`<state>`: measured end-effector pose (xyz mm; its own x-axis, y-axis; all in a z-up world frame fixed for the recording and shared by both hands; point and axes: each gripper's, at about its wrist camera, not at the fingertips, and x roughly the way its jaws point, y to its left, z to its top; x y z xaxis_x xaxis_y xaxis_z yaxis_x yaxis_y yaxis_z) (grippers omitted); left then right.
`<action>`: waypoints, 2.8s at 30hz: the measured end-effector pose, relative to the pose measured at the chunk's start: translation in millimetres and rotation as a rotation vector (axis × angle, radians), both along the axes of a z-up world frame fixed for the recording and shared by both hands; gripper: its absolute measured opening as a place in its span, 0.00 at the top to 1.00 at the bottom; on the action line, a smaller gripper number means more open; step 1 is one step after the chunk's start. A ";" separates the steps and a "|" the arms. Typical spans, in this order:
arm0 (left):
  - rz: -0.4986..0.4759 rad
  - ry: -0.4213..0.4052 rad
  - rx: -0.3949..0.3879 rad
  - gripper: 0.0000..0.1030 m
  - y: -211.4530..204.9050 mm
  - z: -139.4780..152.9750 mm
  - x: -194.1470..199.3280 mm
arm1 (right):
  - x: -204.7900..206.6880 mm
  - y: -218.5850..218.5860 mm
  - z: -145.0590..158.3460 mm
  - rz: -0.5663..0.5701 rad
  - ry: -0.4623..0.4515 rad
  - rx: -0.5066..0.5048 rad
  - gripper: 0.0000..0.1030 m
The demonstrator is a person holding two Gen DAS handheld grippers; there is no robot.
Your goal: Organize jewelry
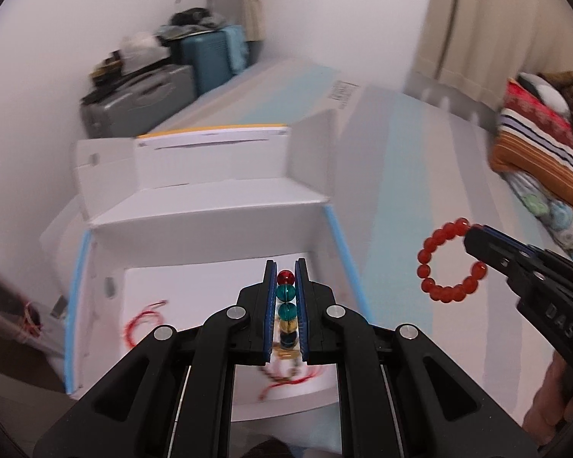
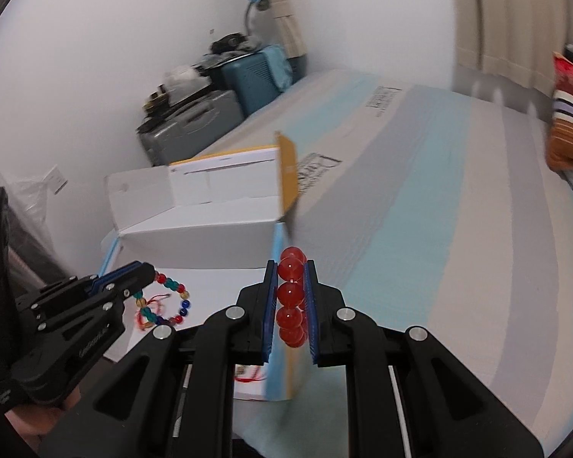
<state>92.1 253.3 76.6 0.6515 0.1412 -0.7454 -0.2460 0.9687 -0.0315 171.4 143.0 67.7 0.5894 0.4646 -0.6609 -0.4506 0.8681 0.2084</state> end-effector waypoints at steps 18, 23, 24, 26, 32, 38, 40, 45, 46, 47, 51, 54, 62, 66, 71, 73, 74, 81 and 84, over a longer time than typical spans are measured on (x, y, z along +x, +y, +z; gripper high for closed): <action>0.199 0.111 0.009 0.92 107.5 -42.4 -43.2 | -14.9 104.6 -84.1 0.179 0.165 -0.111 0.87; 0.210 0.168 -0.001 0.92 119.0 -66.1 -40.5 | -7.0 111.5 -106.2 0.183 0.219 -0.129 0.87; 0.209 0.181 -0.007 0.92 120.6 -72.4 -39.1 | -5.6 113.0 -111.4 0.181 0.232 -0.134 0.87; 0.209 0.199 -0.021 0.92 123.9 -82.0 -37.4 | -4.6 115.1 -117.1 0.181 0.238 -0.145 0.87; 0.215 0.227 -0.050 0.91 127.5 -96.7 -34.5 | -5.3 117.5 -120.5 0.167 0.219 -0.165 0.85; 0.224 0.186 -0.036 0.81 121.6 -80.3 -44.1 | -15.4 109.6 -97.3 0.123 0.139 -0.154 0.42; 0.229 0.165 -0.026 0.61 118.8 -73.2 -48.7 | -21.9 105.7 -88.4 0.116 0.111 -0.147 0.33; 0.244 0.091 0.016 0.24 108.4 -49.8 -71.0 | -39.7 96.1 -67.9 0.089 0.063 -0.116 0.12; 0.249 0.079 0.027 0.20 106.0 -45.9 -76.9 | -44.3 94.1 -64.3 0.070 0.043 -0.124 0.11; 0.251 0.068 0.035 0.12 103.9 -43.1 -82.0 | -50.6 90.5 -60.0 0.033 0.017 -0.135 0.11; 0.248 0.035 0.048 0.06 94.4 -34.5 -106.6 | -69.6 79.1 -52.1 0.014 0.011 -0.110 0.07; 0.241 0.028 0.031 0.06 90.4 -34.5 -121.5 | -87.3 73.1 -49.8 0.000 -0.001 -0.109 0.07; 0.240 0.035 0.007 0.06 84.5 -44.5 -154.8 | -122.8 58.0 -65.9 -0.034 0.033 -0.134 0.07; 0.234 0.034 0.011 0.06 79.7 -46.8 -165.3 | -134.7 57.8 -72.4 -0.032 0.043 -0.157 0.07; 0.199 0.061 0.047 0.06 67.9 -53.4 -172.5 | -140.7 58.1 -74.8 -0.035 0.038 -0.180 0.07; 0.202 0.066 0.049 0.06 66.7 -55.1 -175.0 | -142.0 59.0 -75.3 -0.040 0.031 -0.190 0.07; 0.202 0.065 0.048 0.06 66.7 -55.3 -176.4 | -142.3 59.2 -75.7 -0.039 0.030 -0.195 0.07; 0.206 0.063 0.052 0.06 66.3 -55.2 -179.1 | -144.4 59.6 -76.9 -0.037 0.026 -0.204 0.07; 0.210 0.063 0.051 0.06 67.6 -55.0 -180.8 | -144.7 61.1 -78.1 -0.035 0.026 -0.209 0.07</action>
<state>-88.6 320.9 21.6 0.5565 0.3076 -0.7718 -0.4423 0.8960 0.0382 26.7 204.1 -10.4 0.5842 0.2953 -0.7560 -0.4162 0.9087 0.0334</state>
